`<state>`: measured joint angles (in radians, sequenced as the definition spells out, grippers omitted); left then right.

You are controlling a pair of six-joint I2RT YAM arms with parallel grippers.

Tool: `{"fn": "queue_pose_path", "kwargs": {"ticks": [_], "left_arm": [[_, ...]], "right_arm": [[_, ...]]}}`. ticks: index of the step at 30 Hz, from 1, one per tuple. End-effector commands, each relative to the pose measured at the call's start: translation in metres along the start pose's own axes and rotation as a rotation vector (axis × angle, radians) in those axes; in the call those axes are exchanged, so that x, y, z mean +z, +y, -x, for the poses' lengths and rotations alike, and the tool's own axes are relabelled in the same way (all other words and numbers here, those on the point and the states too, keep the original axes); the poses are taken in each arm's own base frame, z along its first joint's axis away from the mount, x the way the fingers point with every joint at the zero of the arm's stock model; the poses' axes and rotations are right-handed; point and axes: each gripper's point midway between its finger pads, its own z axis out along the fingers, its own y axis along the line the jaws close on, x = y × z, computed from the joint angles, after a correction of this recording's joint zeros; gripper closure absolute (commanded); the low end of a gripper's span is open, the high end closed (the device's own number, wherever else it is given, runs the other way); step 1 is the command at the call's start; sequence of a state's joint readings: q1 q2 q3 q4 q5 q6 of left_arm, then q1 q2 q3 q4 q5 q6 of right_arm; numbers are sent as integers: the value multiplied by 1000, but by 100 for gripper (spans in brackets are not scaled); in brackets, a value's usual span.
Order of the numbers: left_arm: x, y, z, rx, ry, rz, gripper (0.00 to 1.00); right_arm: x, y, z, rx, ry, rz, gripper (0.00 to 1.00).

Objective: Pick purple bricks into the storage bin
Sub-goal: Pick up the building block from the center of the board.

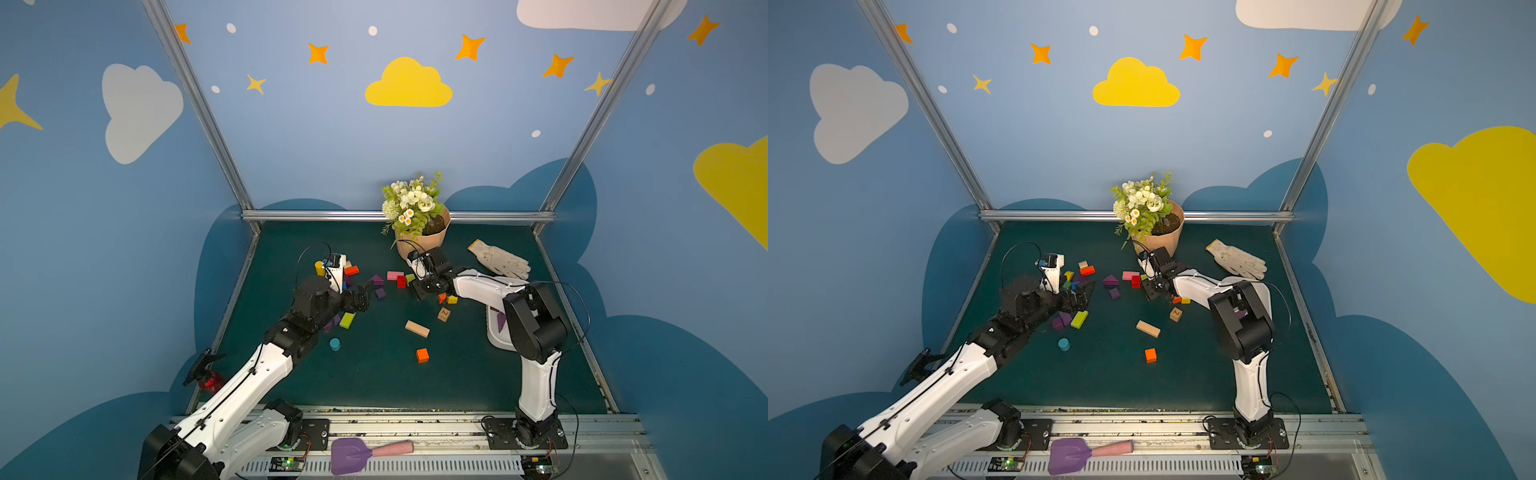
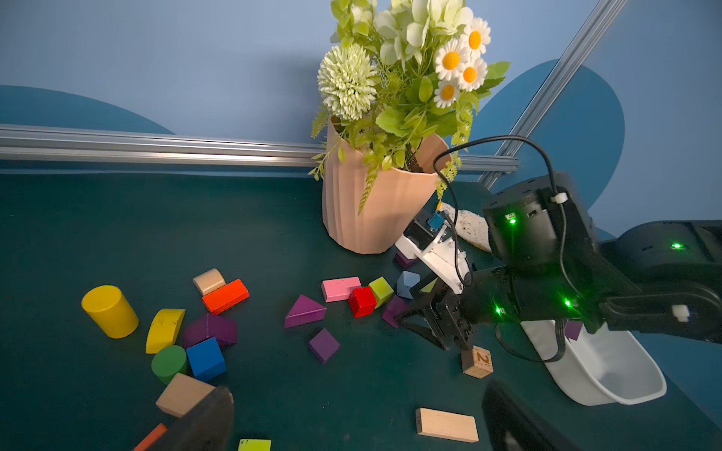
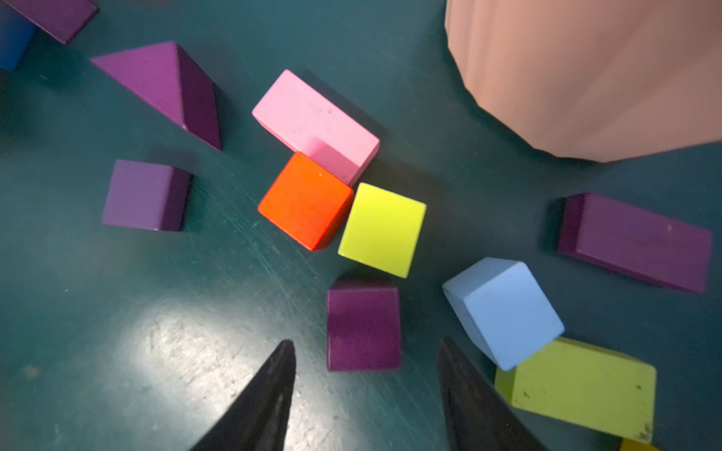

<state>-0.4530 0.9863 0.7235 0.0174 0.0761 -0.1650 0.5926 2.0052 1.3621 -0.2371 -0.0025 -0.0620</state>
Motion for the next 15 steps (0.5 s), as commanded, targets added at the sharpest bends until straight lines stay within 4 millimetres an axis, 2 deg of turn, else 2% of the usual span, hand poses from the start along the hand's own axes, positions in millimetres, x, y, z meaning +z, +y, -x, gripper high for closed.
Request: {"fn": "queue_pose_path", "kwargs": {"ticks": [1, 10, 15], "left_arm": [[-1, -5, 9, 14, -20, -26, 0], [0, -5, 8, 12, -16, -30, 0], [1, -4, 7, 13, -14, -27, 0]], "right_arm": [[6, 3, -3, -13, 29, 19, 40], [15, 3, -3, -9, 38, 22, 42], [19, 3, -2, -4, 38, 21, 46]]}}
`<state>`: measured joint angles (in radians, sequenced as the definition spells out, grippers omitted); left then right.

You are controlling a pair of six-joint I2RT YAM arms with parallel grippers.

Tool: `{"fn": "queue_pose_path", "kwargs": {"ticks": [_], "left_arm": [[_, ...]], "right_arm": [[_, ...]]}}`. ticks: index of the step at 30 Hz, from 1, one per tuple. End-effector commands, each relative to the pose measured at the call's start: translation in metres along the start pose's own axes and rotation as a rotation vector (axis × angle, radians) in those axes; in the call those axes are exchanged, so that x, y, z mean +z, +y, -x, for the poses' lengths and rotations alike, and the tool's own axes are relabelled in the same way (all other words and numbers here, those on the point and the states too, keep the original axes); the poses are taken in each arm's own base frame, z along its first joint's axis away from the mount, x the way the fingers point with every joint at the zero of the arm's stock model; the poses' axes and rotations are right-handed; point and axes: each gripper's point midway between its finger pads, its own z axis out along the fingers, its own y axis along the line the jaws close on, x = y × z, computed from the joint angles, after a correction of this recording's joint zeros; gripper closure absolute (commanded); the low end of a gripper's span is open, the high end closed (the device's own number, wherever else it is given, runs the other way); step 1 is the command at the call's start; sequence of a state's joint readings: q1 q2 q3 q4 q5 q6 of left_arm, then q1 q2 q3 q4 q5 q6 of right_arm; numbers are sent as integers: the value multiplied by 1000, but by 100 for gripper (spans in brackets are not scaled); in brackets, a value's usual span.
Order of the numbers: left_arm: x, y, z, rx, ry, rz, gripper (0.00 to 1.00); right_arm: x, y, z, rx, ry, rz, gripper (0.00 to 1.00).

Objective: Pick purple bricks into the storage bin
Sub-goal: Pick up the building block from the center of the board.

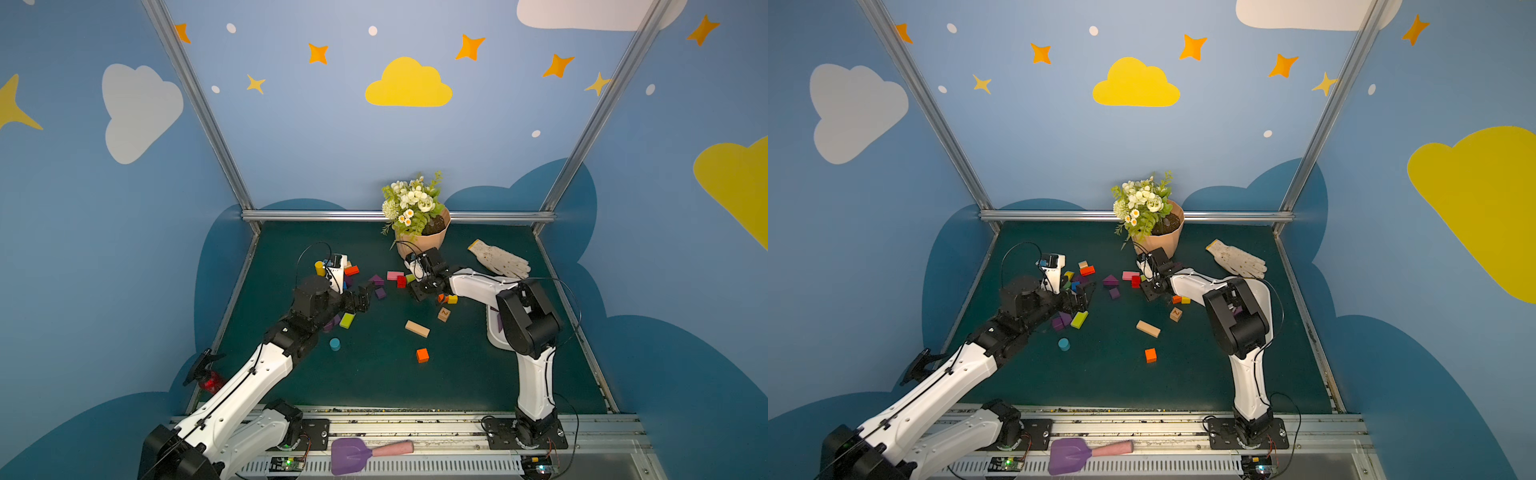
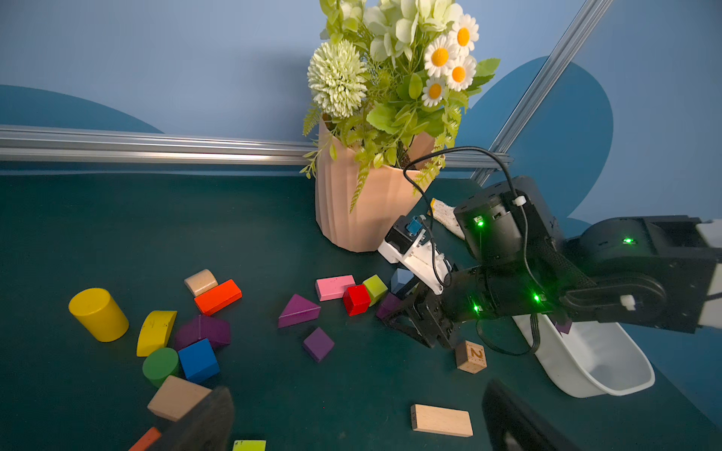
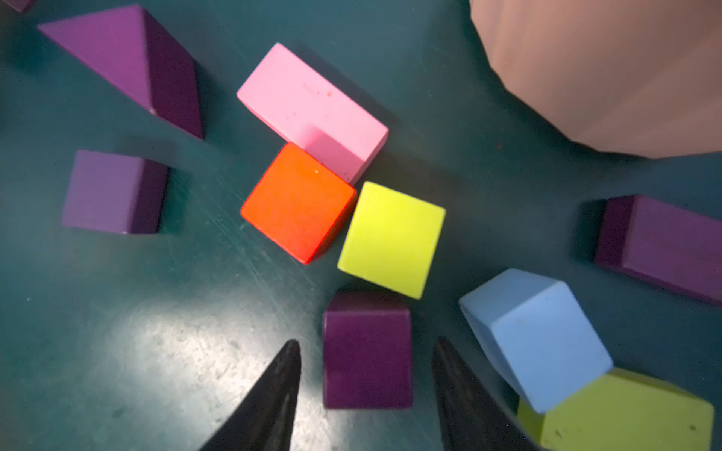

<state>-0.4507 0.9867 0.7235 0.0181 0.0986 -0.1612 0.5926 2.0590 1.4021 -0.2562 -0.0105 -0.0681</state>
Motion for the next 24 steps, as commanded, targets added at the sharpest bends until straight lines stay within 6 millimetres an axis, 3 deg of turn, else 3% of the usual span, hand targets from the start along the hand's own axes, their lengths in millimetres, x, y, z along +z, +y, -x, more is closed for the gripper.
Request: {"fn": "queue_pose_path", "kwargs": {"ticks": [1, 12, 24], "left_arm": [[0, -1, 8, 9, -21, -7, 0], [1, 0, 9, 7, -22, -5, 0], [0, -2, 10, -4, -24, -14, 0]], "right_arm": [[5, 2, 2, 1, 7, 11, 47], [-6, 0, 10, -2, -22, -10, 64], [-33, 1, 9, 5, -55, -21, 68]]}}
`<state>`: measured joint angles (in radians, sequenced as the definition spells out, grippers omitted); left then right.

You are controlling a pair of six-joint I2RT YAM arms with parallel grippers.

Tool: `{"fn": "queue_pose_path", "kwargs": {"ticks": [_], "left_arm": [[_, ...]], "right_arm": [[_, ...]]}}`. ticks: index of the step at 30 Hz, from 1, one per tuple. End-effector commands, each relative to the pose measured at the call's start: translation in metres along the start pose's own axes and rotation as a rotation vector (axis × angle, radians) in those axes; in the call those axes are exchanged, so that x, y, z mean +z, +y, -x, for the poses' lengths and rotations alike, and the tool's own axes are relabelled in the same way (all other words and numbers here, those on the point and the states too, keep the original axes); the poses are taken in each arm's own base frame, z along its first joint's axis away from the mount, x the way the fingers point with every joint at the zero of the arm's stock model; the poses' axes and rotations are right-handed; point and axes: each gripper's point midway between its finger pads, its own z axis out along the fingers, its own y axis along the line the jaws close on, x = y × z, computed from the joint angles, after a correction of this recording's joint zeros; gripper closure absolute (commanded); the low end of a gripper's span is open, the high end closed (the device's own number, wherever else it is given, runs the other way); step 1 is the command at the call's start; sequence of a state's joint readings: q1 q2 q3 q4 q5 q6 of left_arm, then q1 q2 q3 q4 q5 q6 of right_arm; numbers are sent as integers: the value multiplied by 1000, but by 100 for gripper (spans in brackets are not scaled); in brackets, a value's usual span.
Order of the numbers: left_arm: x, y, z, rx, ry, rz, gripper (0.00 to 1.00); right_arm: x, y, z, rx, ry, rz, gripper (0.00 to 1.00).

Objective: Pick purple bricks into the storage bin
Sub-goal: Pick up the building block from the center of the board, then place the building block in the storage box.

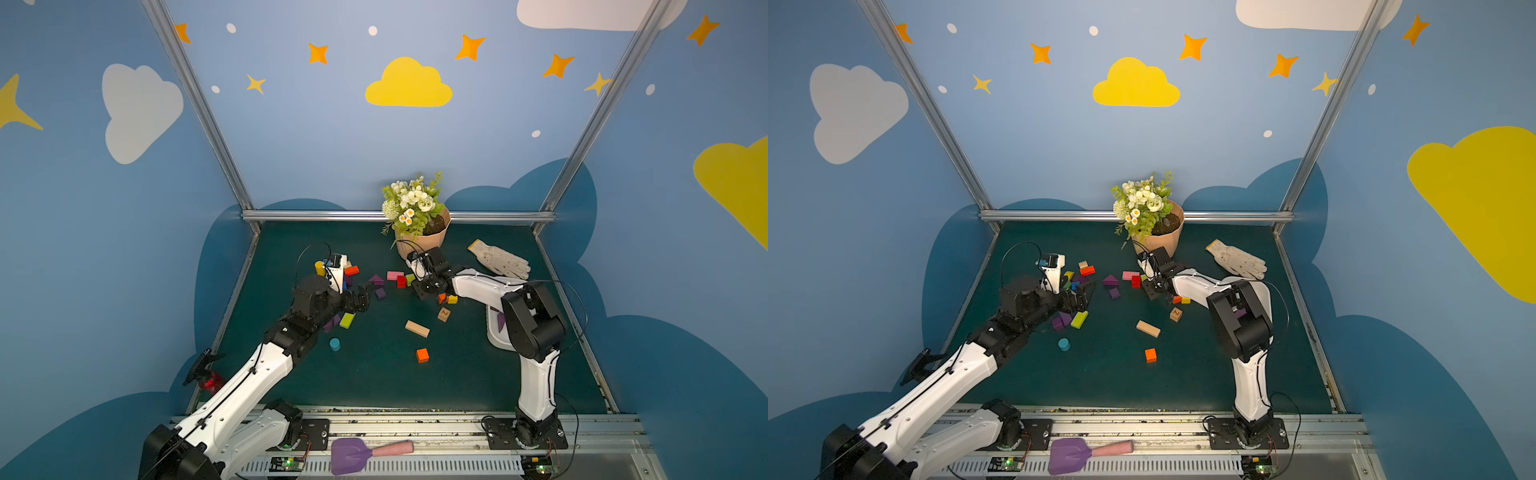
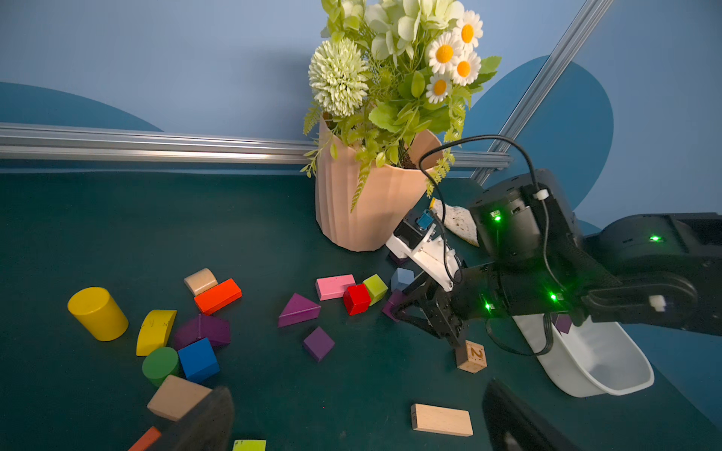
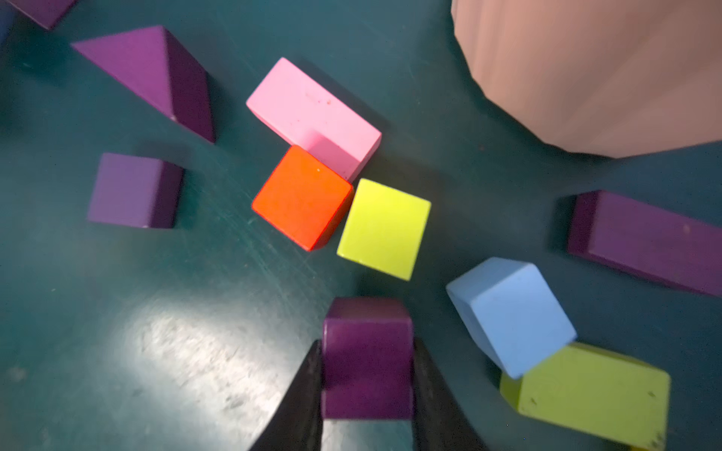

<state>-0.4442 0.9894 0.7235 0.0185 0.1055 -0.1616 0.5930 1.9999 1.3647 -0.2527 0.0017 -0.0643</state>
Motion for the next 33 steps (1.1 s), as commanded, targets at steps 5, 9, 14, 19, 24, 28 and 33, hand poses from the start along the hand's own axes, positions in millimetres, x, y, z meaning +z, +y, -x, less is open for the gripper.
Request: {"fn": "queue_pose_path", "kwargs": {"ticks": [5, 9, 14, 19, 24, 28, 33], "left_arm": [[-1, -2, 11, -6, -28, -12, 0], [-1, -3, 11, -7, -28, -16, 0], [-1, -4, 11, -6, -29, -18, 0], [-2, -5, 12, -7, -29, -22, 0], [-1, -4, 11, -7, -25, -21, 0], [0, -4, 10, -9, -22, -20, 0], [3, -6, 7, -16, -5, -32, 0]], "right_arm": [[-31, 3, 1, 6, -40, -12, 68], [-45, 3, -1, 6, -60, -22, 68], [-61, 4, -4, 8, -79, -31, 67], [-74, 5, -4, 11, -99, -38, 67], [-89, 4, 0, 11, -133, -42, 67], [-97, 2, 4, 16, -150, -53, 67], [-100, -4, 3, 49, -153, -57, 67]]}}
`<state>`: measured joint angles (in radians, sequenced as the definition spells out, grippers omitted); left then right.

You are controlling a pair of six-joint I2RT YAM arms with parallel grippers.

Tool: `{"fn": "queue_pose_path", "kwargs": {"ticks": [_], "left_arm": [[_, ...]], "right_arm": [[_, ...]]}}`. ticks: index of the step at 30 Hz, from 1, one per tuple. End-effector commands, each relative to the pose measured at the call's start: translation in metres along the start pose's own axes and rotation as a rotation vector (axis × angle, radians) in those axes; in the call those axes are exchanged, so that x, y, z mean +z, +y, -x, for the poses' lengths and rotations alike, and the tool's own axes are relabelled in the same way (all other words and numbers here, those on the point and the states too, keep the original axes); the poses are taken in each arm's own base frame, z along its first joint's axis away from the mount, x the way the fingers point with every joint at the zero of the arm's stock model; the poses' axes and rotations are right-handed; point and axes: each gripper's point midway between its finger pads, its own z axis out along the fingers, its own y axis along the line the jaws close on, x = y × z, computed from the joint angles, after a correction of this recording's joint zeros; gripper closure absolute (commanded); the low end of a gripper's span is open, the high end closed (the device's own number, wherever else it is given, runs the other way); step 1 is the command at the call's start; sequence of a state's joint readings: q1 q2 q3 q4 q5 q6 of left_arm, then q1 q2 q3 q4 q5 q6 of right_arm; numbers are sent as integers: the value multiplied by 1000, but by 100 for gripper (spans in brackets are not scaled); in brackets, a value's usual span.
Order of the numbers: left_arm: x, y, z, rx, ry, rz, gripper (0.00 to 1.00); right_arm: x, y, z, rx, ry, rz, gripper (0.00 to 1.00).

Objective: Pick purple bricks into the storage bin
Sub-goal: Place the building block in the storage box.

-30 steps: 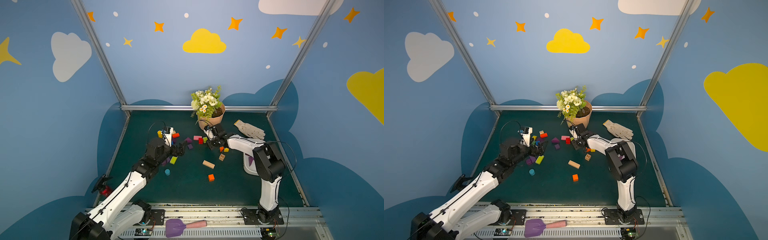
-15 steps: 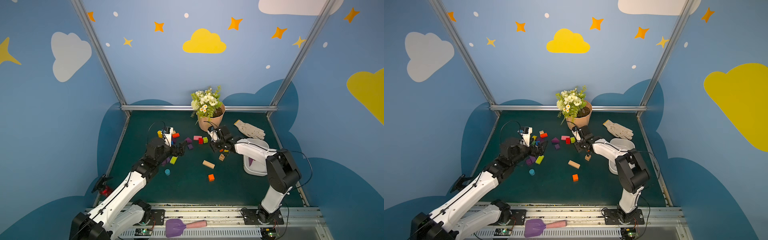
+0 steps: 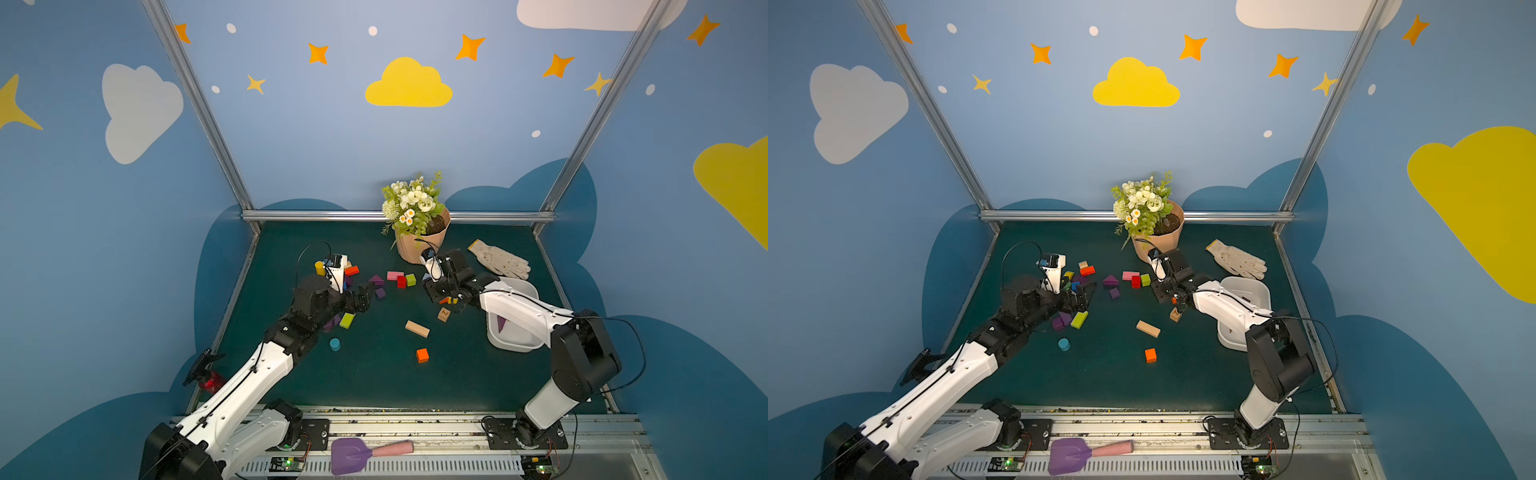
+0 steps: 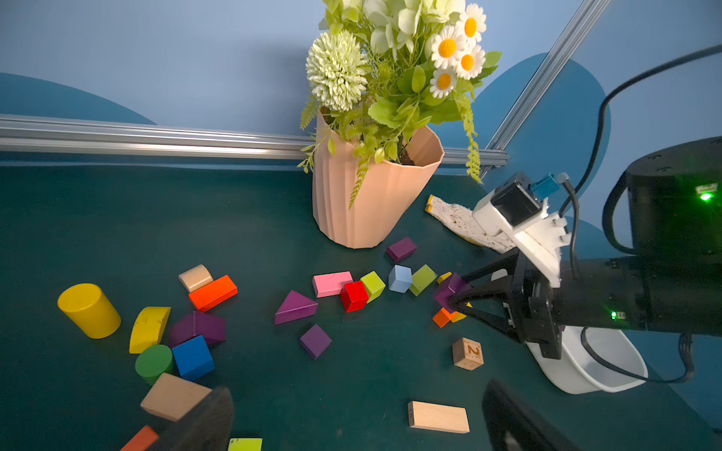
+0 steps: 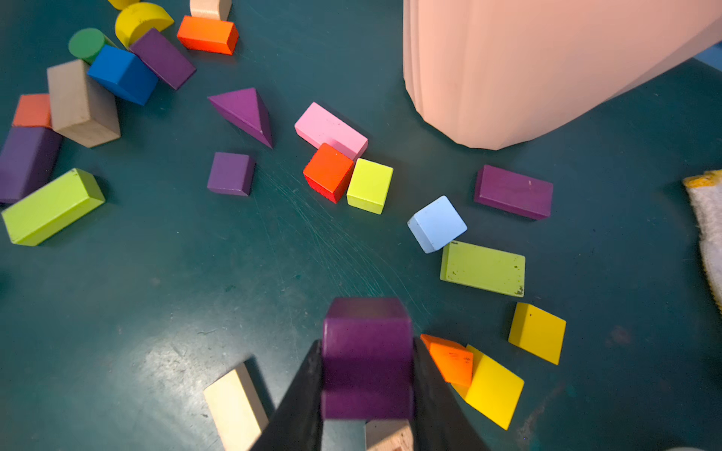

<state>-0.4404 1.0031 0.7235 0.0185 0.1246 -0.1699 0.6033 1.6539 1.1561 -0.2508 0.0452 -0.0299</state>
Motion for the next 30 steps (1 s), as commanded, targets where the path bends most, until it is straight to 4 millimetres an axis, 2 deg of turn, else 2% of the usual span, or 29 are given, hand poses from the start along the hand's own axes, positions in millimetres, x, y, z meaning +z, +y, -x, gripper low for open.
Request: {"fn": "queue_pose_path", "kwargs": {"ticks": [1, 8, 12, 25, 30], "left_arm": [[1, -5, 10, -8, -19, -22, 0], [6, -12, 5, 2, 8, -64, 0], [9, -21, 0, 8, 49, -112, 0], [14, -29, -6, -12, 81, -155, 0], [18, -45, -18, 15, 126, -226, 0]], "right_arm": [[-9, -7, 2, 34, -17, -15, 67], [-18, -26, -5, 132, -18, -21, 67], [-26, -45, -13, 214, -16, -38, 67], [-58, -112, -37, 429, 2, -217, 66], [-74, -135, -47, 512, 2, -301, 65]]}}
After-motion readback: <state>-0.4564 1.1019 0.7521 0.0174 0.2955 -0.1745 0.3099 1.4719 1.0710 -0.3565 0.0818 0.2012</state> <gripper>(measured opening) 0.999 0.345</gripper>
